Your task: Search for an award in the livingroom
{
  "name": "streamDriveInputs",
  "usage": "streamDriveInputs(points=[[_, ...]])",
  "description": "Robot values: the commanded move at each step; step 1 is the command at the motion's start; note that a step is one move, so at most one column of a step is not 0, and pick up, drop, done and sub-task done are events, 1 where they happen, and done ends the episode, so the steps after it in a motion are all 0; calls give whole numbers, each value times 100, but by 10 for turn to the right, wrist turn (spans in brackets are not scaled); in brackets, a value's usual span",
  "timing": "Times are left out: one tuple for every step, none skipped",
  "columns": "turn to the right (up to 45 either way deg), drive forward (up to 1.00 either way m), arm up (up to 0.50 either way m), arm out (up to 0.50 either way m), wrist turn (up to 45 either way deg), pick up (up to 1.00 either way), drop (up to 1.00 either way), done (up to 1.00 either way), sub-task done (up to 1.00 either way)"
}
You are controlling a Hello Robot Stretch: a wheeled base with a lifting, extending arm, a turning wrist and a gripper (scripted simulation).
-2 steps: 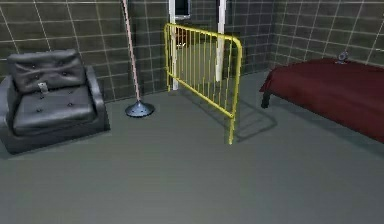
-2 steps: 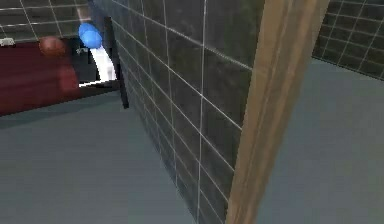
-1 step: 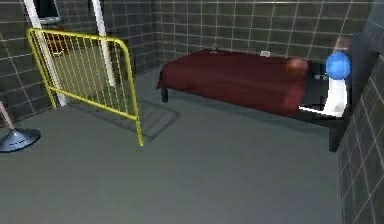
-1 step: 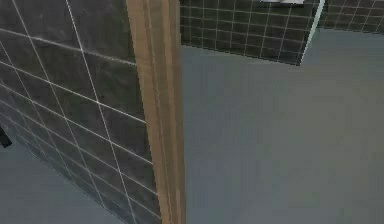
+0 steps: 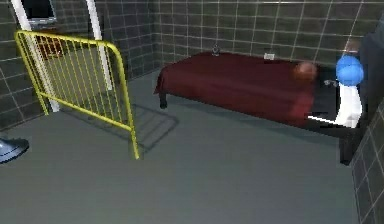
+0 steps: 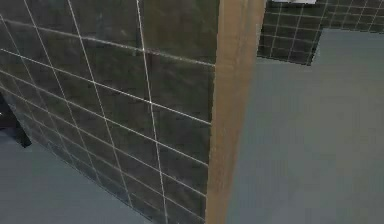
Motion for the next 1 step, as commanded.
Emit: streamDriveInputs(points=[[-450, 0, 0, 0, 0, 0, 0, 0, 0]])
